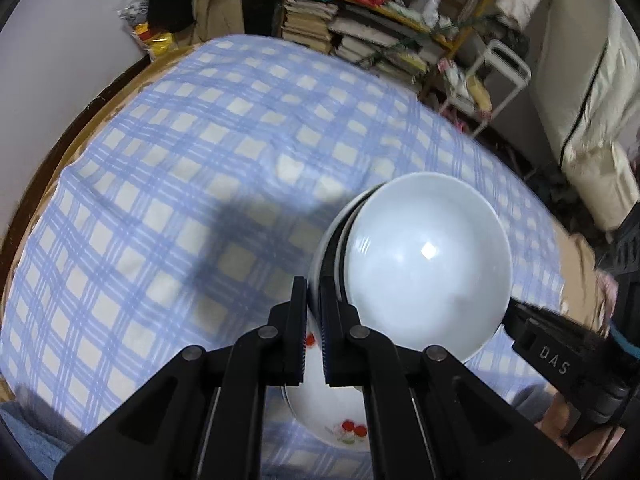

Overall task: Organize plates and bowls
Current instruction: 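Carry the bowl stack with both tools and lower it onto the cherry plate stack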

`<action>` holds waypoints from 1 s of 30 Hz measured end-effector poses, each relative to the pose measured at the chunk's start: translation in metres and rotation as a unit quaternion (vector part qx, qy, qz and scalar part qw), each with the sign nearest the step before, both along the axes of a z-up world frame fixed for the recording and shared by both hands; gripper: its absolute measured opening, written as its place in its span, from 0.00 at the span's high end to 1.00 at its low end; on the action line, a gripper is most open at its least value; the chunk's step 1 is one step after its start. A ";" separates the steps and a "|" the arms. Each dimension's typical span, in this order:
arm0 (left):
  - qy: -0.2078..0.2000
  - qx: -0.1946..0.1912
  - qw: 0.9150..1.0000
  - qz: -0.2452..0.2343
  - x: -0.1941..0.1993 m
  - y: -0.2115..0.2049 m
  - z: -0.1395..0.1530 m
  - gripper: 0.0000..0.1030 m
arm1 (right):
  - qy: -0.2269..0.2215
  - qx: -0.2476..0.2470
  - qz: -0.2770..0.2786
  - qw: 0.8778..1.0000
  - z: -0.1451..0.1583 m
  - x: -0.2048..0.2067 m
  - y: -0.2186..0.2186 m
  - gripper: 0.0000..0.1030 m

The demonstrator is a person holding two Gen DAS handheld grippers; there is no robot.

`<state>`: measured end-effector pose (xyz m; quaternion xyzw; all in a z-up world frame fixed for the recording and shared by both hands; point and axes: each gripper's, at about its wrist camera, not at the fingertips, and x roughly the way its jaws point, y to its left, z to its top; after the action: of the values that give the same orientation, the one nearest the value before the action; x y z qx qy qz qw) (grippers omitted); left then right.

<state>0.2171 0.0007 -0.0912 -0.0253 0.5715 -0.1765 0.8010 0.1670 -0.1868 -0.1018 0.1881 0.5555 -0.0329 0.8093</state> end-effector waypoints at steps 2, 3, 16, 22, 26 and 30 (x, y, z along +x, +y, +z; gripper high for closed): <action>0.009 0.006 1.000 -0.005 -0.008 -0.006 -0.007 0.96 | 0.004 -0.001 -0.007 1.000 -0.003 -0.009 -0.004 0.92; 0.012 0.009 1.000 -0.008 -0.011 -0.009 -0.009 0.97 | 0.008 -0.002 -0.009 1.000 -0.006 -0.013 -0.006 0.92; 0.024 0.075 0.996 -0.040 -0.038 -0.025 -0.037 0.97 | 0.027 -0.001 -0.035 0.999 -0.031 -0.041 -0.012 0.92; 0.029 0.066 0.997 -0.041 -0.043 -0.020 -0.038 0.95 | 0.027 0.003 -0.037 0.999 -0.029 -0.045 -0.012 0.92; 0.024 0.076 0.996 -0.043 -0.049 -0.020 -0.037 0.90 | 0.026 -0.002 -0.037 0.999 -0.029 -0.048 -0.009 0.92; 0.025 0.077 0.996 -0.046 -0.053 -0.017 -0.033 0.90 | 0.032 0.002 -0.033 0.999 -0.029 -0.054 -0.009 0.92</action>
<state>0.1639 -0.0166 -0.1240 0.0584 0.6037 -0.1684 0.7770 0.1132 -0.1956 -0.1310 0.2071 0.5745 -0.0648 0.7892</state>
